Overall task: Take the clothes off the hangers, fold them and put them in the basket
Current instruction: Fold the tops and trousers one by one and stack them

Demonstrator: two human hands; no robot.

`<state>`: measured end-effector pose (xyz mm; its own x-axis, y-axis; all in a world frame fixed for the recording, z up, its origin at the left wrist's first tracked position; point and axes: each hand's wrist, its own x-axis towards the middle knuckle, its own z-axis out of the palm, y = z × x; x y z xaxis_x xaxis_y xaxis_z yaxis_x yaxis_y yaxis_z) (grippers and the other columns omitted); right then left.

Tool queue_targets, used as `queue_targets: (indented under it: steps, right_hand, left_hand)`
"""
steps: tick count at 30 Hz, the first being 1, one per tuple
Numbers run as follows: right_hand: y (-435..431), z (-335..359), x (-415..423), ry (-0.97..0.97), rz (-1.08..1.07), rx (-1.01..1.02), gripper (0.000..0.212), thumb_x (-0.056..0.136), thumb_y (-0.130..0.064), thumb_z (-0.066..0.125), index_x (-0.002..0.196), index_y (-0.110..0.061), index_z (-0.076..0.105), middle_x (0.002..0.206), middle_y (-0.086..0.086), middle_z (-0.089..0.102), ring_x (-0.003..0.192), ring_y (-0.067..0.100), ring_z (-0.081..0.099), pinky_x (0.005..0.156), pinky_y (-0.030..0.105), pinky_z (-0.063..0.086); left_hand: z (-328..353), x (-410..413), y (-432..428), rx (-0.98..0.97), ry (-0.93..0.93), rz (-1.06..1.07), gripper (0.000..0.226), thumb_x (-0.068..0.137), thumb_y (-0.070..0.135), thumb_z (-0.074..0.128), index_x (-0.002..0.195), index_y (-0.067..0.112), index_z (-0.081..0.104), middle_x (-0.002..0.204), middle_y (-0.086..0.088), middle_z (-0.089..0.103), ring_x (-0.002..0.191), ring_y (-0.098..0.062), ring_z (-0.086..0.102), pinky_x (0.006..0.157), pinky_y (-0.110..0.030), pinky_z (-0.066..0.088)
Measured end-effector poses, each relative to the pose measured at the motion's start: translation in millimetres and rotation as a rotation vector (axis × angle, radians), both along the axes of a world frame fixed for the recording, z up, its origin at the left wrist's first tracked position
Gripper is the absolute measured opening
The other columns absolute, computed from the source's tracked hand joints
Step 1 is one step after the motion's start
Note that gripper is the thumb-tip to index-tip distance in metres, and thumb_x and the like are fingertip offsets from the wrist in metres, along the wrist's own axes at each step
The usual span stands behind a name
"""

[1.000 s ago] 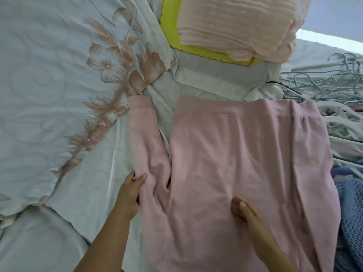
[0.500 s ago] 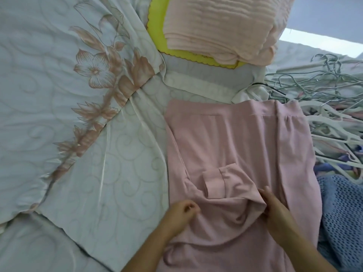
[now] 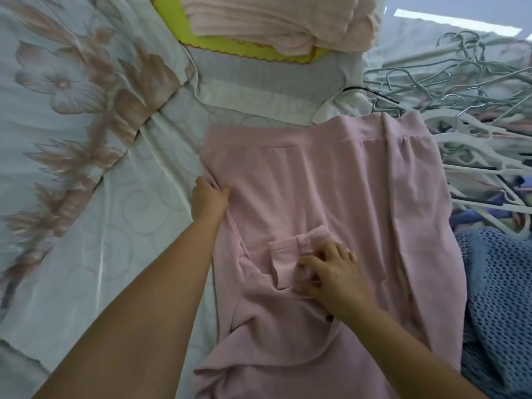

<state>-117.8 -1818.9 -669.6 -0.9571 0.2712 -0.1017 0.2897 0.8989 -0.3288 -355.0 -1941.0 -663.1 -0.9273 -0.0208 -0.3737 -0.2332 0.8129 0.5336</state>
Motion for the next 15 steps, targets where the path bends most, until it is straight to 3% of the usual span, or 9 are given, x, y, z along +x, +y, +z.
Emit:
queue_targets:
  steps: [5,7,9,11,13,15]
  right_hand:
    - [0,-1,-7,0.024,0.116,0.051,0.044,0.060,-0.064,0.043,0.074,-0.029,0.068,0.077,-0.004,0.059,0.073,0.021,0.060,0.063,0.036,0.048]
    - [-2,1,-10,0.019,0.172,0.031,0.032,0.063,-0.056,0.055,0.069,-0.028,0.066,0.072,-0.005,0.059,0.067,0.020,0.060,0.060,0.034,0.048]
    - [-4,4,-9,0.039,0.181,-0.027,0.021,0.058,-0.039,0.078,0.064,-0.024,0.065,0.066,-0.004,0.059,0.059,0.020,0.059,0.054,0.030,0.048]
    - [2,4,-5,0.048,0.121,-0.197,0.018,0.060,-0.024,0.082,0.067,-0.020,0.065,0.069,-0.004,0.060,0.060,0.017,0.058,0.056,0.024,0.046]
    - [10,17,2,0.120,-0.065,-0.399,0.008,0.077,-0.017,0.067,0.072,-0.021,0.062,0.074,-0.009,0.057,0.065,0.005,0.052,0.062,0.012,0.040]
    - [26,34,10,0.216,-0.416,-0.804,0.018,0.087,-0.015,0.063,0.070,-0.023,0.059,0.067,-0.011,0.056,0.061,0.001,0.051,0.060,0.011,0.044]
  left_hand:
    - [-8,-11,-4,0.004,0.039,0.024,0.023,0.087,0.017,0.059,0.103,0.001,0.055,0.109,-0.023,0.061,0.103,-0.037,0.058,0.087,-0.039,0.045]
    - [-8,-11,-9,0.143,0.010,0.063,0.011,0.083,0.013,0.061,0.090,0.008,0.053,0.098,-0.024,0.061,0.092,-0.041,0.061,0.082,-0.046,0.050]
    - [1,-7,-11,0.219,0.032,0.055,0.010,0.085,0.012,0.059,0.088,0.011,0.049,0.083,-0.017,0.057,0.079,-0.036,0.060,0.075,-0.044,0.050]
    - [17,2,-5,0.245,0.130,-0.025,0.007,0.088,0.011,0.057,0.089,0.011,0.049,0.080,-0.007,0.054,0.074,-0.025,0.053,0.070,-0.033,0.045]
    - [38,17,13,0.286,0.247,-0.174,0.003,0.087,0.007,0.057,0.090,0.008,0.055,0.077,-0.003,0.053,0.071,-0.017,0.050,0.063,-0.022,0.037]
    - [52,36,40,0.400,0.182,-0.377,0.011,0.086,0.006,0.058,0.095,0.001,0.060,0.069,0.005,0.052,0.061,-0.003,0.051,0.058,-0.013,0.036]
